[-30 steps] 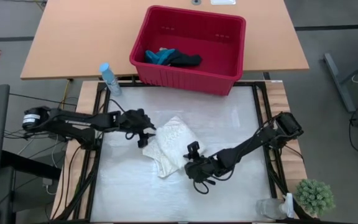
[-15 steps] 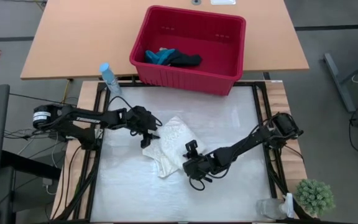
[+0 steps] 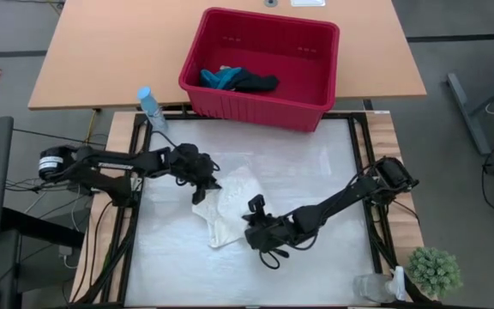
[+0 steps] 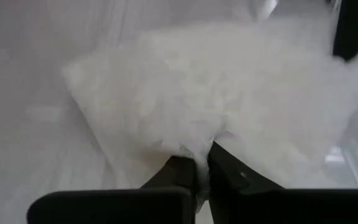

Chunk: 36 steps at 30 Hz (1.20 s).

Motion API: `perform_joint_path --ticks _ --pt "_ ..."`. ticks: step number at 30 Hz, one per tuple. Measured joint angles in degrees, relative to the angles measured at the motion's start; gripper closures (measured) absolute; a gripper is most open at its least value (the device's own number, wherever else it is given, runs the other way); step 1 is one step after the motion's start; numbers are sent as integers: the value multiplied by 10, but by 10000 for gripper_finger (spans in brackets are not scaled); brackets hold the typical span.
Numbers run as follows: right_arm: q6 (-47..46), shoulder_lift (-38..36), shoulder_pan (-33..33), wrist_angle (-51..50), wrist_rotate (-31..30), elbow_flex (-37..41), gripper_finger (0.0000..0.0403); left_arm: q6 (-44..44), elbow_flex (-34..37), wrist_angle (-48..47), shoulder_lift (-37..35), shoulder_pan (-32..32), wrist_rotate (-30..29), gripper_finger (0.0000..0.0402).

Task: Fold Laundry from Bin
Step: Fold the white shirt

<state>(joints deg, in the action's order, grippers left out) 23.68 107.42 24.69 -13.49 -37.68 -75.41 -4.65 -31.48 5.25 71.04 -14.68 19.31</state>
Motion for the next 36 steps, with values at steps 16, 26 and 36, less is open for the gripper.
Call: perform_joint_path --ticks 16,26,36 --pt "9 0 -41 132 222 -15 377 -23 17 -137 -172 78 -152 401" --pt "3 82 -66 211 340 -43 372 -61 64 -82 -166 116 -187 401" --pt "28 155 -79 207 346 -129 366 -75 65 -105 -162 121 -242 401"
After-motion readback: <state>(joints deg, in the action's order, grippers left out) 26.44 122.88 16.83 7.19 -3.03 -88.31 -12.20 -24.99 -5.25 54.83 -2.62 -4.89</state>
